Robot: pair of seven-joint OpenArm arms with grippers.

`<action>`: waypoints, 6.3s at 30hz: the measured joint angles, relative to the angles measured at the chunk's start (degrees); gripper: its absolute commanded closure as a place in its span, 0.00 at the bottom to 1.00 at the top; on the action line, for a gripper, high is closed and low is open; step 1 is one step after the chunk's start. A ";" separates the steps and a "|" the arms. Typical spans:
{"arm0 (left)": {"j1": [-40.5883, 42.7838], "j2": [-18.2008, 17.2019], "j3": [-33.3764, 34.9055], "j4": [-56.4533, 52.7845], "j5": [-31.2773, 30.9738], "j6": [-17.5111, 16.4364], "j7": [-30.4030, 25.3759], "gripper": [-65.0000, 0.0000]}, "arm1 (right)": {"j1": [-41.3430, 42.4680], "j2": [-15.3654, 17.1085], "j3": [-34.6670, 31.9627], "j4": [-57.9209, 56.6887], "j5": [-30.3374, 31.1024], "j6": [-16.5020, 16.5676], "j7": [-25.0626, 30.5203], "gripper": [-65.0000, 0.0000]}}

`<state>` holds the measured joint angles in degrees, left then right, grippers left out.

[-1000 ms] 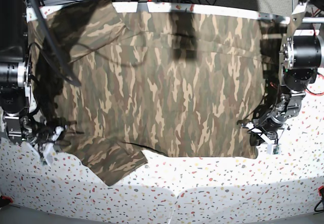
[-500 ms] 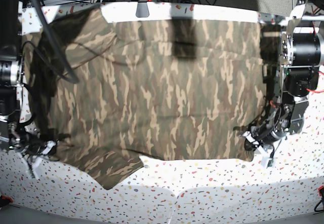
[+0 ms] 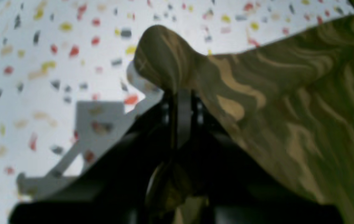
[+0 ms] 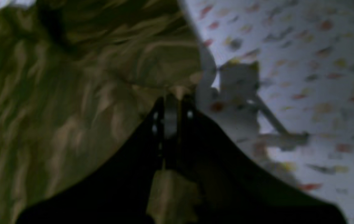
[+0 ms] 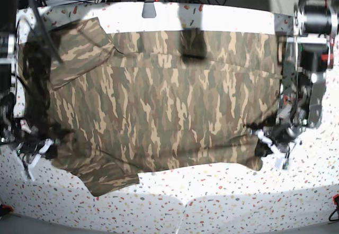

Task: Fold the T-shirt properly
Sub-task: 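Lift the hem and fold it over toward the collar edge, then open both grippers on the folded hem and raise the right gripper, then pinch the folded shirt's side edge with the right gripper, then fold the held side inward toward the left gripper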

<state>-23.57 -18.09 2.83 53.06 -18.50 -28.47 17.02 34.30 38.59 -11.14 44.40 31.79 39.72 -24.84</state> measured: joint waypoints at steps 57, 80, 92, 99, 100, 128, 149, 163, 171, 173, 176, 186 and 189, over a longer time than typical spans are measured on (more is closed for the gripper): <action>44.04 -3.69 -12.98 42.93 7.08 1.99 7.06 0.51 | -58.12 -10.32 47.39 46.84 2.60 0.02 -9.94 0.50; 43.74 -3.89 -12.98 44.72 13.11 14.80 7.02 0.51 | -25.05 -10.43 25.24 38.88 2.36 -1.60 -26.23 0.46; 43.71 -4.15 -12.98 44.83 11.58 14.82 3.48 0.51 | -8.94 -10.51 18.43 15.32 0.37 -2.45 -22.08 0.46; 43.76 -4.15 -12.98 44.83 9.64 14.82 2.69 0.51 | -2.05 -10.47 16.09 2.80 -1.09 -0.44 -23.21 0.46; 43.74 -4.15 -12.98 44.83 9.66 14.84 2.64 0.51 | -1.33 -10.47 15.50 1.57 -1.18 -0.37 -23.34 0.46; 43.74 -4.13 -12.98 44.83 9.60 14.91 2.69 0.51 | 0.61 -17.14 12.52 -4.74 -11.32 0.00 -24.33 0.63; 43.80 -4.13 -12.98 45.57 9.64 14.95 2.45 0.51 | 0.94 -17.11 12.59 -4.94 -10.45 0.00 -26.25 1.00; 43.78 -4.13 -12.98 47.89 9.44 14.93 2.62 0.51 | -5.01 -17.14 12.46 18.84 4.42 0.00 -41.27 1.00; 43.91 -4.11 -12.98 47.89 9.46 14.91 2.62 0.51 | -22.49 -17.09 12.26 44.28 11.58 0.00 -44.70 1.00; 43.91 -4.13 -12.98 47.89 9.44 14.93 2.60 0.51 | -26.29 -17.03 12.26 50.18 13.14 0.00 -44.54 1.00; 43.89 -4.13 -12.98 47.89 9.44 14.95 2.62 0.51 | -31.21 -17.14 12.20 56.28 13.18 0.00 -44.70 1.00; 43.89 -4.13 -12.98 47.89 9.44 14.97 2.62 0.51 | -41.62 -17.03 12.24 63.49 13.18 0.00 -44.48 1.00; 43.89 -4.13 -12.98 47.89 9.44 14.97 2.62 0.51 | -43.54 -17.00 12.26 63.78 13.51 0.00 -44.44 1.00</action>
<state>20.32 -22.22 -10.15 100.95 -9.06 -13.50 19.64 -9.23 21.58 1.13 108.18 45.30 39.72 -69.28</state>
